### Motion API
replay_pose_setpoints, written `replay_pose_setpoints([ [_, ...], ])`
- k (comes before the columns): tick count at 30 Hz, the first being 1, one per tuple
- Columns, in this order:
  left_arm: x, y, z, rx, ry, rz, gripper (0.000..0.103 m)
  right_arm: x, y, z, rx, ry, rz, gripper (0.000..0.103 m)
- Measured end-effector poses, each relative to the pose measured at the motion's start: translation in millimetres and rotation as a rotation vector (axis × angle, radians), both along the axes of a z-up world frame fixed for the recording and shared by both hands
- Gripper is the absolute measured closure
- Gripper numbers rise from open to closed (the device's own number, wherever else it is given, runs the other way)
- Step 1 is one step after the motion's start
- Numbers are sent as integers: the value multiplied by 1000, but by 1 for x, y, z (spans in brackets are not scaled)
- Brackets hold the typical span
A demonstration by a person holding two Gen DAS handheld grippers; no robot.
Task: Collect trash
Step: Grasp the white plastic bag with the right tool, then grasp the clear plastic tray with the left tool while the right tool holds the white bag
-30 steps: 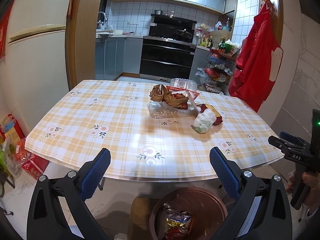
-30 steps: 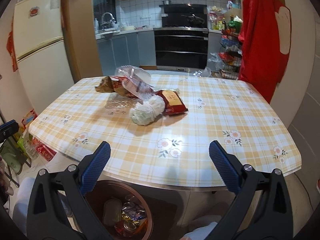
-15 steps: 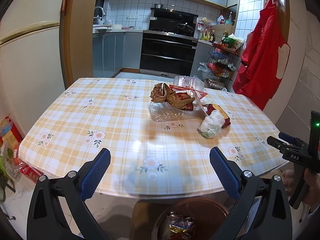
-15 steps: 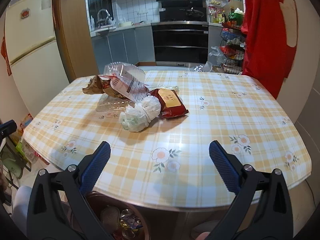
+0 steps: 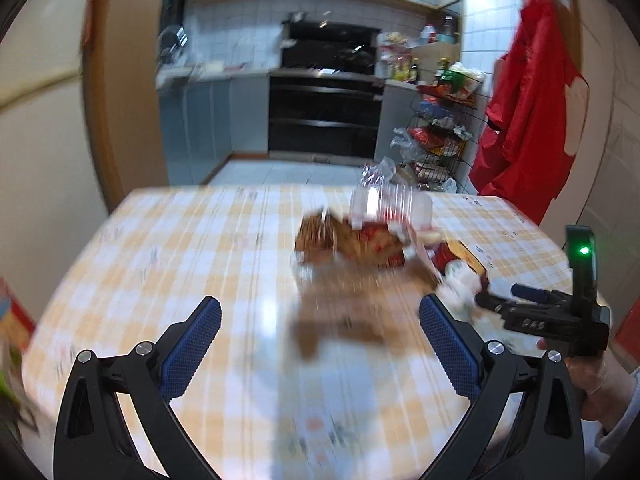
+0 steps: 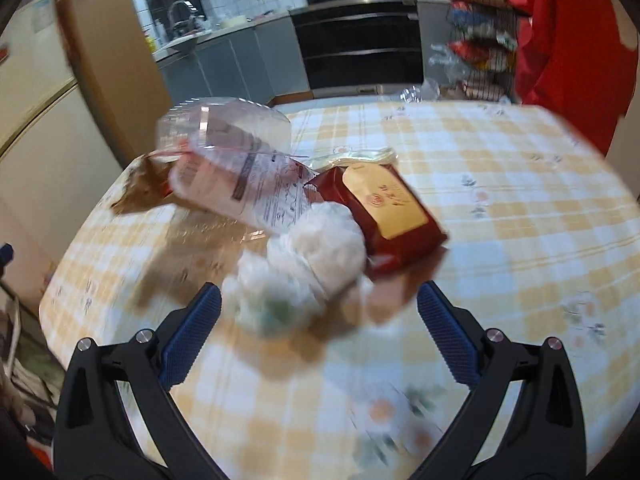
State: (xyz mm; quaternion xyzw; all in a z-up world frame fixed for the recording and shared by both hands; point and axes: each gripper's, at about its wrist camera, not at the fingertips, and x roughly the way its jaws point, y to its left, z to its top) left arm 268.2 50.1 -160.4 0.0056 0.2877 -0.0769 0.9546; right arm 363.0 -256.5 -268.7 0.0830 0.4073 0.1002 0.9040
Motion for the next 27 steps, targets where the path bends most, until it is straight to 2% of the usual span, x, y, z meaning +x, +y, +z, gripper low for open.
replay_pose_setpoints([
  [3, 30, -7, 5, 53, -78, -57, 6, 21, 4, -19, 52, 76, -11, 9],
  [6, 62, -19, 2, 120, -91, -133, 7, 28, 7, -28, 75, 111, 9, 24],
  [8, 81, -32, -4, 175, -91, -225, 12, 28, 6, -29, 91, 111, 31, 43],
  [15, 126, -66, -32, 399, -78, -373, 16, 22, -7, -29, 106, 130, 58, 46],
  [20, 139, -85, -41, 514, -104, -459, 16, 21, -17, -30, 126, 138, 53, 47],
  [27, 147, -108, -65, 722, -121, -561, 16, 24, -22, -32, 151, 146, 49, 47],
])
